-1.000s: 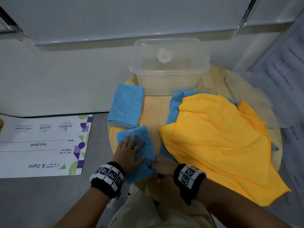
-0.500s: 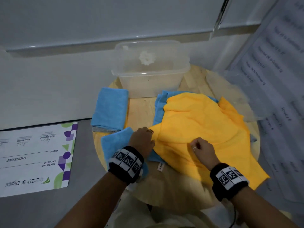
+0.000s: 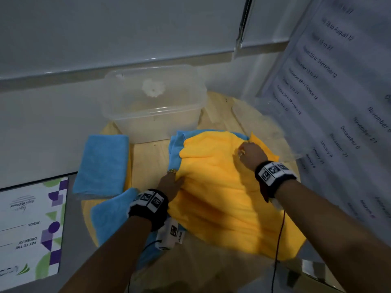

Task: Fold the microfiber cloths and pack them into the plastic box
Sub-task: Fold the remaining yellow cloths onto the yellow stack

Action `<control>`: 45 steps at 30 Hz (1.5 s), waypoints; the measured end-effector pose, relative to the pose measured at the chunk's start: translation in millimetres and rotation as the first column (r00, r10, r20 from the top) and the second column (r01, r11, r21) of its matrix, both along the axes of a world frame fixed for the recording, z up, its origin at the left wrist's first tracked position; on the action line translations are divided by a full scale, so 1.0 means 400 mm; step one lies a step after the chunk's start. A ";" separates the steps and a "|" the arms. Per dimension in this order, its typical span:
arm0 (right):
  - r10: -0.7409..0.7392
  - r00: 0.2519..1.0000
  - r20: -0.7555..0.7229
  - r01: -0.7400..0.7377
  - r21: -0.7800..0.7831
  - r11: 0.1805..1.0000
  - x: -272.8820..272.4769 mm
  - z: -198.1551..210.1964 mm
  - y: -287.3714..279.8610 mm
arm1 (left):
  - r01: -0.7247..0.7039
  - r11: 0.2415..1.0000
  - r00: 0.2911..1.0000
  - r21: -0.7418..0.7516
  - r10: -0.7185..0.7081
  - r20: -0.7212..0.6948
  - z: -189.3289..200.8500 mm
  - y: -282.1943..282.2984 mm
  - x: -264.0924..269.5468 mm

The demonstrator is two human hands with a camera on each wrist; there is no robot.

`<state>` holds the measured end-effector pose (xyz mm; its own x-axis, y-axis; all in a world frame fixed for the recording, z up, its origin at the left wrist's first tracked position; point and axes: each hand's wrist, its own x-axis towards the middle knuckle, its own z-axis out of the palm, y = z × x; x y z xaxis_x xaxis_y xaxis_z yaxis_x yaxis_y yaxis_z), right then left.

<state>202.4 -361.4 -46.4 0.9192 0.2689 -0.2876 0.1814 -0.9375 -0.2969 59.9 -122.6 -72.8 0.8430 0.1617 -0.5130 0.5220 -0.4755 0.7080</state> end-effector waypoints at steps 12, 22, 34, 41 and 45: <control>-0.005 0.966 -0.259 -0.053 -0.215 0.975 0.155 -0.131 0.100 | 0.548 0.770 0.804 0.326 -0.378 -0.458 -0.104 -0.036 0.042; -0.074 0.985 -0.156 0.053 -0.137 0.989 0.139 -0.140 0.002 | 0.329 0.841 0.944 0.430 -0.296 -0.143 -0.105 0.019 0.289; -0.374 0.913 -0.163 0.408 0.376 0.832 0.075 -0.059 -0.147 | -0.074 0.904 0.996 0.421 0.084 -0.006 -0.027 -0.060 0.125; -0.305 0.893 -0.331 0.444 0.534 0.720 0.037 0.013 -0.163 | 0.156 0.974 0.893 0.166 -0.067 -0.445 -0.043 -0.092 0.052; -0.230 0.940 -0.253 0.339 0.594 0.730 0.013 0.057 -0.156 | -0.070 0.997 0.953 0.036 0.078 -0.292 -0.018 -0.085 0.054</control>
